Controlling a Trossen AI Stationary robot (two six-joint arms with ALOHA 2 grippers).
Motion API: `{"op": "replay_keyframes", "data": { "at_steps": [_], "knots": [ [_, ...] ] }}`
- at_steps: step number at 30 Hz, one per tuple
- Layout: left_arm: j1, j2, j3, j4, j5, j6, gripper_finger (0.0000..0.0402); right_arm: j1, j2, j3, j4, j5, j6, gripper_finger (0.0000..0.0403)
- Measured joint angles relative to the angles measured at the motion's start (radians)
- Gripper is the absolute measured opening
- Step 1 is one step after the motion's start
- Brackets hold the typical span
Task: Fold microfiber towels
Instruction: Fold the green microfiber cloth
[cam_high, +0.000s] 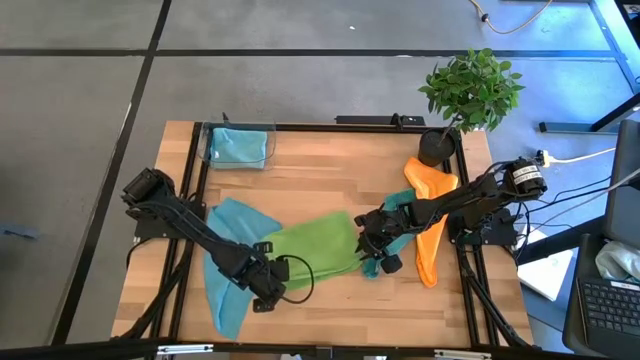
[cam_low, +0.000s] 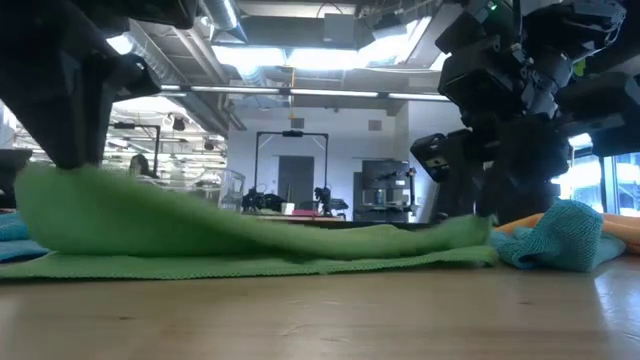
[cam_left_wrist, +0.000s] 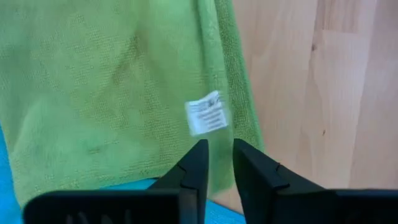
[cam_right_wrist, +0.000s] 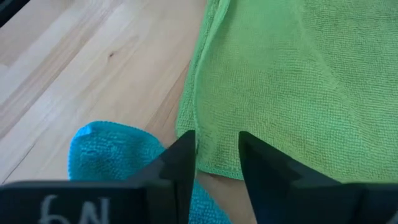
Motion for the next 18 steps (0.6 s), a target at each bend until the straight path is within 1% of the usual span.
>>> {"op": "replay_keyframes", "data": {
  "at_steps": [3,6,8,12,15,16,18],
  "knots": [
    [0.0,-0.004,0.0,0.023,0.002,0.006,0.0082,0.0,0.0,0.0,-0.008,0.0,0.001,0.0134],
    [0.001,-0.004,0.0,0.062,0.054,0.007,0.0088,0.0,0.0,0.0,-0.011,0.003,0.001,0.0135],
    [0.004,-0.004,0.0,0.057,0.056,0.007,0.0089,0.0,0.0,0.0,-0.011,0.003,0.001,0.0135],
    [0.007,-0.004,0.0,0.028,0.022,0.033,0.0088,0.0,0.0,0.0,-0.011,0.003,0.005,0.0135],
    [0.014,-0.004,0.0,-0.003,0.006,0.085,0.0086,0.0,0.0,0.0,-0.012,0.002,0.02,0.0135],
    [0.018,-0.004,0.0,-0.026,-0.012,0.105,0.0086,0.0,0.0,0.0,-0.014,0.002,0.025,0.0135],
    [0.029,-0.004,0.0,-0.081,-0.086,0.12,0.0087,0.0,0.0,0.0,-0.017,0.002,0.026,0.0135]
  ]
}}
